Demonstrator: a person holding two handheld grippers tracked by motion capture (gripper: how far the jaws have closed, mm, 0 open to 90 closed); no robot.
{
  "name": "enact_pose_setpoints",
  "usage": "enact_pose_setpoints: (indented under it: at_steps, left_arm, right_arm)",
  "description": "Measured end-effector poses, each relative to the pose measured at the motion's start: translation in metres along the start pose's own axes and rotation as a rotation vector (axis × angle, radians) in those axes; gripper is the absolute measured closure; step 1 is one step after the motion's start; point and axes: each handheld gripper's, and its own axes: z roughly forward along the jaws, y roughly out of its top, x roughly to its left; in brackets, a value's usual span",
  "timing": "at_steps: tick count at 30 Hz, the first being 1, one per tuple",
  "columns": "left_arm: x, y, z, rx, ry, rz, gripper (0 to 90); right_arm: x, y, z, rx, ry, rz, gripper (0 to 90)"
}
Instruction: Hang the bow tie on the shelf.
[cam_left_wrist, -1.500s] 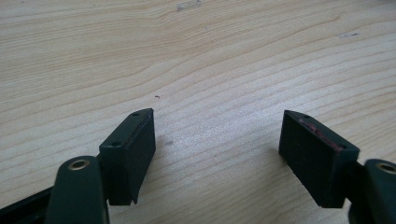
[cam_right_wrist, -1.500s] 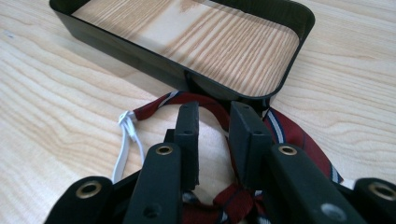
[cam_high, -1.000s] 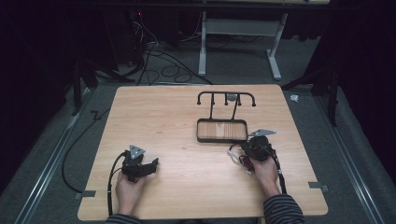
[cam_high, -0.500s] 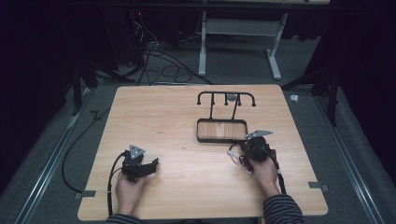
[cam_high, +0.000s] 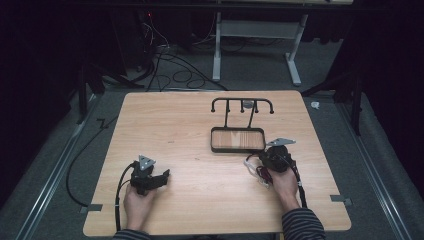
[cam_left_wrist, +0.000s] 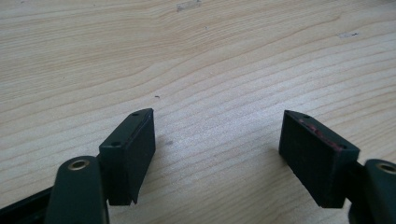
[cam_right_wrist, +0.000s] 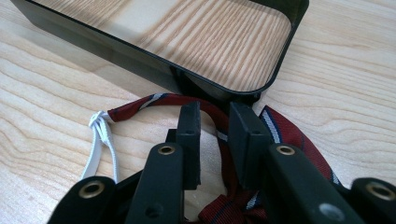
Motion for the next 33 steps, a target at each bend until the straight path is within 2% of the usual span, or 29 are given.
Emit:
enact_pose_setpoints:
  at_steps: [5,8,11,12,15,18,19,21,23,24,28,33]
  left_arm:
    - [0.000,0.000,0.000,0.000,0.001,0.001,27.6]
    - [0.000,0.000,0.000,0.000,0.001,0.000,27.6]
    - [0.000,0.000,0.000,0.000,0.000,0.000,27.6]
    - [0.000,0.000,0.000,0.000,0.000,0.000,27.6]
    - [0.000,0.000,0.000,0.000,0.000,0.000,27.6]
    - [0.000,0.000,0.000,0.000,0.000,0.000,27.6]
    - [0.000,0.000,0.000,-0.001,-0.001,-0.001,27.6]
    - [0.000,0.000,0.000,0.000,-0.001,-0.001,27.6]
    - [0.000,0.000,0.000,0.000,0.000,0.000,27.6]
    - [0.000,0.000,0.000,0.000,0.000,0.000,27.5]
    - [0.000,0.000,0.000,0.000,0.001,0.001,27.6]
    - [0.000,0.000,0.000,0.000,0.001,0.001,27.6]
  right_arm:
    - [0.002,0.000,-0.010,-0.027,-0.014,-0.011,75.8]
    - [0.001,0.000,-0.010,-0.023,-0.017,-0.004,75.2]
    - [-0.003,-0.002,-0.002,0.006,-0.014,0.015,75.1]
    - [-0.004,-0.002,0.000,0.015,-0.009,0.021,76.0]
    - [-0.003,-0.004,0.004,0.031,0.006,0.007,88.1]
    - [0.000,-0.003,0.003,0.037,0.007,-0.015,90.0]
    - [0.001,-0.004,0.002,0.026,0.008,-0.029,90.0]
    - [0.001,-0.004,0.000,0.020,0.011,-0.028,90.0]
    - [0.002,-0.005,-0.009,-0.020,0.013,-0.029,90.0]
    - [0.002,-0.005,-0.009,-0.020,0.013,-0.029,90.0]
    - [0.002,-0.003,-0.029,-0.090,0.005,-0.039,90.0]
    - [0.001,0.000,-0.045,-0.137,-0.007,-0.045,90.0]
